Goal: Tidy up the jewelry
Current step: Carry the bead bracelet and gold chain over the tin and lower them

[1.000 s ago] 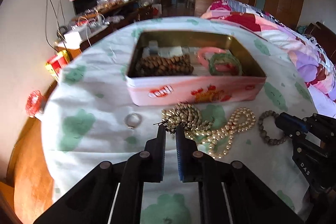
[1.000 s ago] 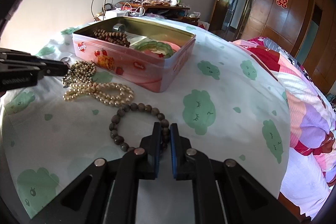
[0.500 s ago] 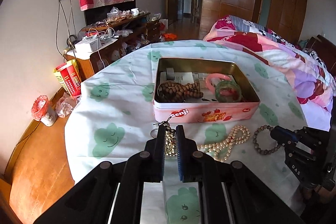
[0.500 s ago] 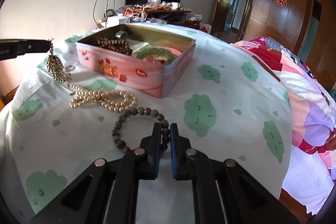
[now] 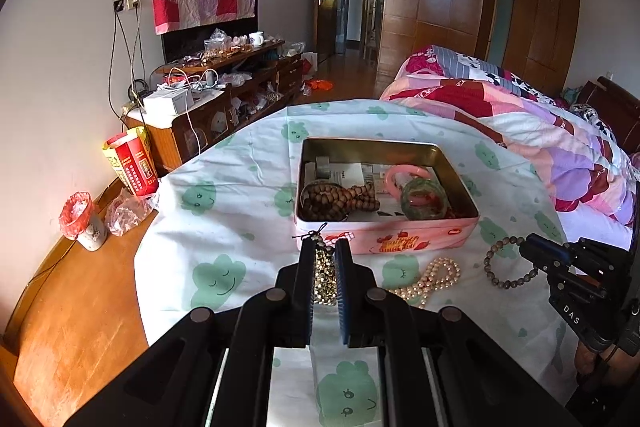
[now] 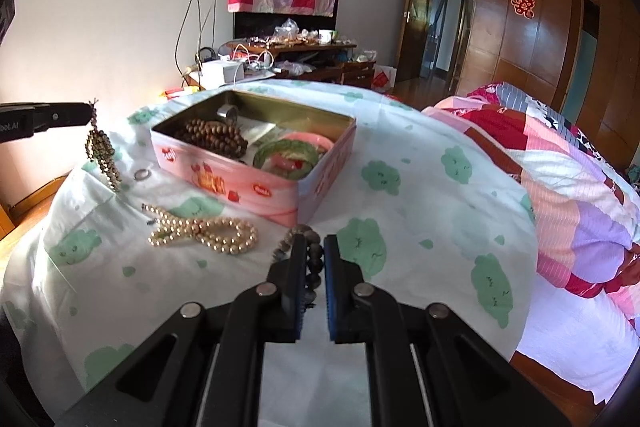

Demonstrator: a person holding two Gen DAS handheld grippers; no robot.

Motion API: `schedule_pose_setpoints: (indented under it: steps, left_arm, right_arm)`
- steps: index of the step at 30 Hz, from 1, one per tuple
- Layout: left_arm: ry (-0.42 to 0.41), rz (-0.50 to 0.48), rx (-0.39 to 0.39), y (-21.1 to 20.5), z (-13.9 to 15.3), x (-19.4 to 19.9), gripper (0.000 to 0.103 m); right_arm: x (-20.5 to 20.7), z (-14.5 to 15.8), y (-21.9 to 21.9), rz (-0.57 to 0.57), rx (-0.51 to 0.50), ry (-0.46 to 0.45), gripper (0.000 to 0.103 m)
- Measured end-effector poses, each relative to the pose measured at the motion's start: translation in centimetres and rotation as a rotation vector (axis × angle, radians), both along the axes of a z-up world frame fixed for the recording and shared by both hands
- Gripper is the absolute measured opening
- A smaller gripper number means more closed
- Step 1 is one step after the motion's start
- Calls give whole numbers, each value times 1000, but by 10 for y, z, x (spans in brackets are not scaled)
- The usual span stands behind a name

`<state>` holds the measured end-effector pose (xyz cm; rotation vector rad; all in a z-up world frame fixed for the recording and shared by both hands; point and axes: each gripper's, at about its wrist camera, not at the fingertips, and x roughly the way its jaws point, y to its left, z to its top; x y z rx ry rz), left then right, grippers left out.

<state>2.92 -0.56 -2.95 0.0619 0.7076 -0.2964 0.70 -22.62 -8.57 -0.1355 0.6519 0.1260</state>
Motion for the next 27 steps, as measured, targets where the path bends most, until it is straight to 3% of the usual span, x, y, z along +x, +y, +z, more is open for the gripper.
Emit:
schedule_pose_setpoints:
  steps: [27]
  left_arm:
    - [-73, -28, 70, -26, 30, 28, 9]
  right_arm:
    - [20, 50, 7, 27, -21, -118, 10]
